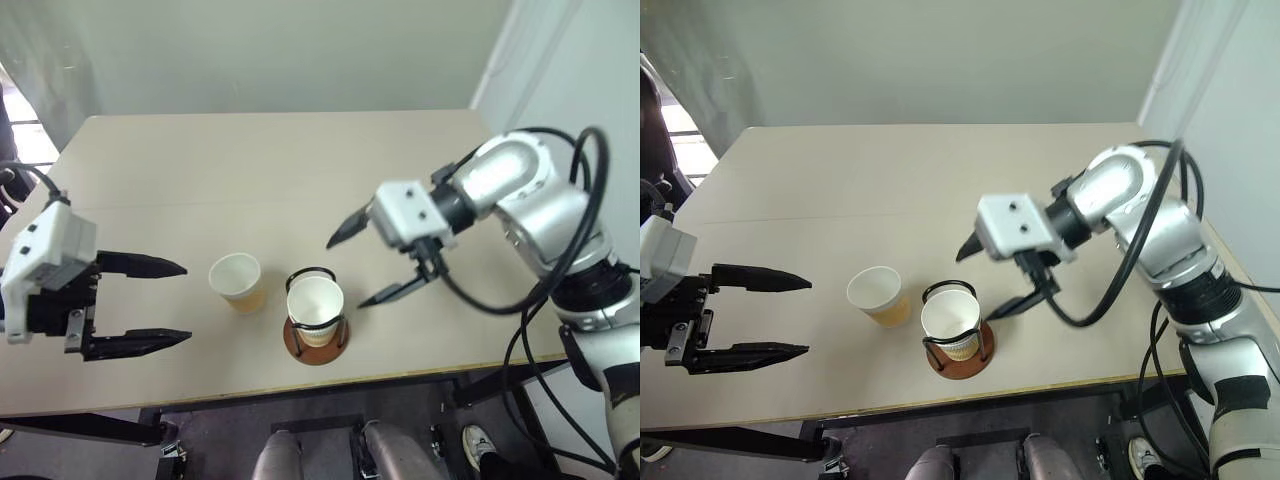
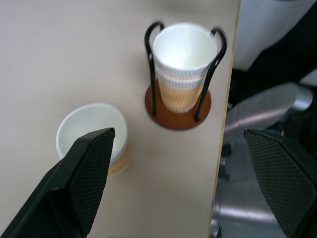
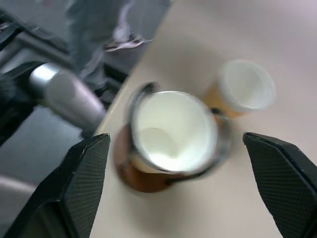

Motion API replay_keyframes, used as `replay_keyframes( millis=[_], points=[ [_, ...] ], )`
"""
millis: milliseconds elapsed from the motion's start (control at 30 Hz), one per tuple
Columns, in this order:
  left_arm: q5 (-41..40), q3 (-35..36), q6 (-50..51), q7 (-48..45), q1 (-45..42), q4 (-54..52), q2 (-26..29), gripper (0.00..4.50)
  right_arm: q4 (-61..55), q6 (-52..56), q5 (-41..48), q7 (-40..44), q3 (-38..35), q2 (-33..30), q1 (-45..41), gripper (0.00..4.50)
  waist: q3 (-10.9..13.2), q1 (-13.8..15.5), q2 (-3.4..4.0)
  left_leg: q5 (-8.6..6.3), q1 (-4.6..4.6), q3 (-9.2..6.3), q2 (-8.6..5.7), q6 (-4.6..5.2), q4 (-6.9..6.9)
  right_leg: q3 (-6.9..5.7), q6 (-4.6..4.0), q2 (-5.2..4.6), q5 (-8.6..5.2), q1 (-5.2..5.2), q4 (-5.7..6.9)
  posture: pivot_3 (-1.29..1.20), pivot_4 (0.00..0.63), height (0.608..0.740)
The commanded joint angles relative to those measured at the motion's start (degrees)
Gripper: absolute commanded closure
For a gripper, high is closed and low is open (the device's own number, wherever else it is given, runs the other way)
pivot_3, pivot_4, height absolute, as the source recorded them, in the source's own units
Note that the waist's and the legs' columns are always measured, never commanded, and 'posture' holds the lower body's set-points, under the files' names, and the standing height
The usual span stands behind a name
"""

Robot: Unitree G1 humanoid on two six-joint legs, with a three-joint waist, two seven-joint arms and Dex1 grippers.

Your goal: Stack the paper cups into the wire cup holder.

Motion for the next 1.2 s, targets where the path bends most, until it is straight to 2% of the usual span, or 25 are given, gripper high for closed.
replay_keyframes(
  millis=[33, 133, 200, 367, 533, 800, 1200],
  points=[
    [6.2, -7.9, -7.0, 0.4, -3.3, 3.5, 3.4, 0.00, 3.1, 3.1, 12.8, 4.9, -13.7, -3.7, -2.8, 0.05, 0.0, 0.6, -0.01, 0.00, -0.03, -0.01, -0.01, 0.00, -0.01, 0.00, 0.00, 0.00, 0.00, -0.04, -0.02, 0.00, 0.150, 0.740],
    [9.2, -14.4, -11.0, 0.3, -6.9, 6.0, 4.5, 0.00, 2.5, 7.1, 20.2, 5.3, -19.0, -7.2, -1.1, 0.05, 0.0, 1.1, -0.06, 0.00, -0.03, 0.04, -0.04, 0.00, -0.05, 0.01, -0.13, -0.01, -0.13, -0.02, -0.07, 0.00, 0.150, 0.740],
    [11.4, -19.8, -13.9, 1.0, -11.5, 8.2, 4.2, 0.00, -0.5, 6.9, 22.6, 5.3, -21.4, -11.8, 4.2, 0.05, -0.1, 1.2, -0.16, 0.01, 0.00, 0.12, -0.04, -0.02, -0.03, 0.00, -0.13, 0.01, -0.15, -0.01, -0.07, 0.00, 0.150, 0.740],
    [12.5, -28.6, -16.0, -0.5, -20.5, 10.5, 2.0, 0.00, -5.8, 7.6, 20.2, 0.6, -25.1, -17.8, 14.1, 0.05, -0.1, 1.4, -0.14, 0.05, 0.01, 0.65, -0.05, -0.21, 0.05, -0.16, -0.10, -0.01, -0.28, 0.07, -0.02, 0.00, 0.150, 0.740],
    [15.3, -35.7, -18.0, -2.6, -27.7, 13.6, 0.3, 0.00, -1.5, 5.4, 15.4, -6.4, -30.8, -21.8, 19.6, 0.05, -0.1, 1.1, -0.13, -0.03, 0.02, 0.83, -0.05, -0.07, 0.05, 0.06, 0.25, -0.02, -0.10, 0.07, -0.06, 0.00, 0.150, 0.740],
    [20.3, -42.0, -22.4, -5.1, -33.3, 18.4, -2.6, 0.00, -2.2, 6.7, 19.0, -9.3, -42.5, -25.1, 28.0, 0.05, -0.1, 1.1, -0.13, -0.07, 0.06, 0.95, -0.24, 0.23, 0.12, 1.03, 0.99, -0.01, 0.05, 0.07, -0.11, 0.00, 0.150, 0.740],
    [24.2, -46.1, -25.4, -6.8, -35.8, 20.2, -5.7, 0.00, -6.7, 9.4, 24.0, -12.9, -45.0, -25.5, 31.3, 0.05, -0.1, 1.1, -0.13, -0.13, 0.03, 1.12, -0.38, 0.32, 0.32, 1.21, 1.36, -0.09, 0.07, 0.09, -0.19, 0.00, 0.150, 0.740]
  ],
)
